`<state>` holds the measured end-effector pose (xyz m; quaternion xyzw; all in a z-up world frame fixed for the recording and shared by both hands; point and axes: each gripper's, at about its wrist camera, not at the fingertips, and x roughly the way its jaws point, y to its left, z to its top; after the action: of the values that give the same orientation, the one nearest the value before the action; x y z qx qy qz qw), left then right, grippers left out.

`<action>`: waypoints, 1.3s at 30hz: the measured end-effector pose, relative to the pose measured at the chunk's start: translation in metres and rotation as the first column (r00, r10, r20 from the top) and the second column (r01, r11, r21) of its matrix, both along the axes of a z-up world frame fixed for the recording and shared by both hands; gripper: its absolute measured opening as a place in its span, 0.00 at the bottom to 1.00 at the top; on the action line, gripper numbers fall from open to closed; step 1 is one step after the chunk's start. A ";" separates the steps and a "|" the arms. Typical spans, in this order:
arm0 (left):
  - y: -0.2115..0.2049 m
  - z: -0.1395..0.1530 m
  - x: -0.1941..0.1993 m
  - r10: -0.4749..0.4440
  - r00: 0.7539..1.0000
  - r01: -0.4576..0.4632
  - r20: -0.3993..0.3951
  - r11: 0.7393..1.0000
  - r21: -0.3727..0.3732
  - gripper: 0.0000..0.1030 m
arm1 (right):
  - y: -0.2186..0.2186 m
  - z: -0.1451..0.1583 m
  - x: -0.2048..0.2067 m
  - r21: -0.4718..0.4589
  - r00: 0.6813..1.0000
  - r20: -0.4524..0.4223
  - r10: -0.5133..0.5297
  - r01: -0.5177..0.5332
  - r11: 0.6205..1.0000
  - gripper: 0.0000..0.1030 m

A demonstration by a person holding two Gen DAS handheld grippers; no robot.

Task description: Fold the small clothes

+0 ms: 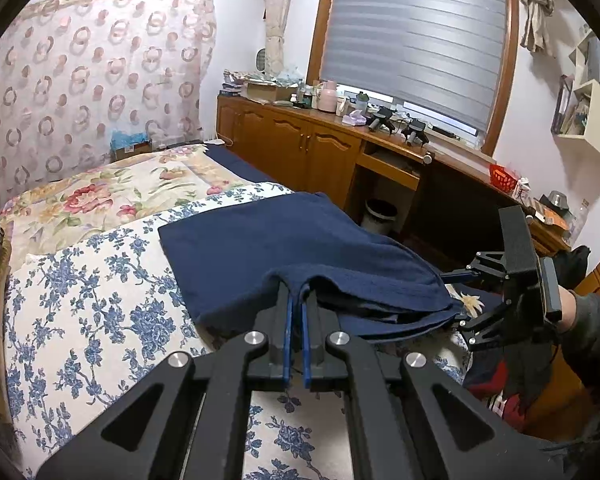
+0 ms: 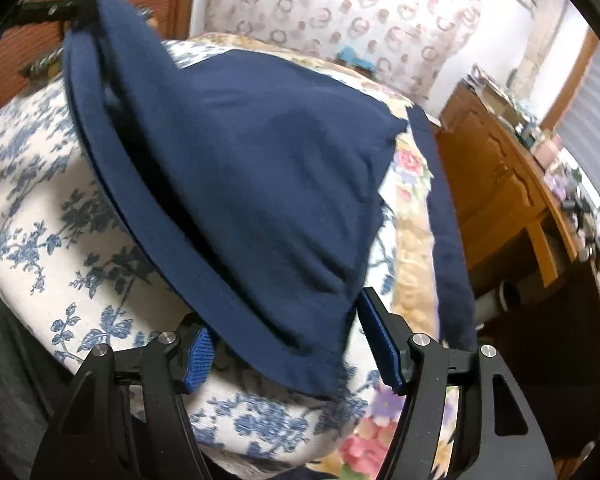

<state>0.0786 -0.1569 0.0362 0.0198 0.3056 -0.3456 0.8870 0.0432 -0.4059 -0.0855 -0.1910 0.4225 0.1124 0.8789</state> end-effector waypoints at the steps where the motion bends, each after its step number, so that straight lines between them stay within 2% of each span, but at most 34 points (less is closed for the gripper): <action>1: 0.000 0.000 0.001 0.000 1.000 0.000 -0.002 1.000 -0.002 0.01 | -0.004 0.002 -0.001 0.016 1.000 0.005 -0.004 0.004 1.000 0.65; 4: 0.000 0.000 0.003 0.003 1.000 -0.003 -0.004 1.000 0.002 0.01 | -0.007 0.007 0.003 0.056 1.000 0.027 -0.001 -0.001 0.998 0.58; 8: 0.003 -0.001 0.007 0.005 1.000 -0.005 -0.014 1.000 -0.006 0.01 | -0.004 0.006 0.007 0.041 0.999 0.041 0.016 -0.018 0.999 0.53; 10: 0.004 -0.002 0.008 0.005 1.000 -0.005 -0.018 1.000 -0.008 0.01 | -0.001 0.004 0.008 0.044 0.999 0.040 0.028 -0.030 0.999 0.46; 11: 0.004 -0.002 0.008 0.005 1.000 -0.005 -0.019 1.000 -0.008 0.01 | 0.000 0.003 0.008 0.043 0.998 0.046 0.037 -0.039 0.998 0.36; 12: 0.004 -0.002 0.009 0.004 1.000 -0.005 -0.019 1.000 -0.007 0.01 | 0.000 0.004 0.007 0.048 0.998 0.050 0.042 -0.044 0.998 0.22; 15: 0.005 0.001 0.014 0.014 1.000 -0.014 -0.008 1.000 -0.003 0.01 | -0.002 0.015 0.008 0.091 0.995 0.090 0.051 -0.059 0.994 0.10; 20: 0.011 0.011 0.040 0.043 0.999 -0.043 0.013 0.999 -0.009 0.01 | -0.007 0.052 0.028 0.134 0.977 0.208 0.044 -0.073 0.988 0.07; 28: 0.012 0.022 0.111 0.110 0.993 -0.111 0.031 0.994 0.010 0.01 | -0.002 0.084 0.103 0.119 0.955 0.289 0.065 -0.104 0.987 0.07; 34: 0.002 0.009 0.166 0.144 0.990 -0.144 0.005 0.989 0.047 0.01 | -0.009 0.081 0.166 0.154 0.970 0.237 0.049 -0.088 0.984 0.07; 39: -0.003 -0.022 0.202 0.166 0.984 -0.160 -0.066 0.983 0.092 0.01 | -0.013 0.062 0.201 0.179 0.986 0.161 0.040 -0.069 0.981 0.07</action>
<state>0.2803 -0.1600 0.0145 0.0203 0.3532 -0.2586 0.8989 0.2447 -0.4192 -0.0237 -0.1288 0.3344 0.1594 0.9199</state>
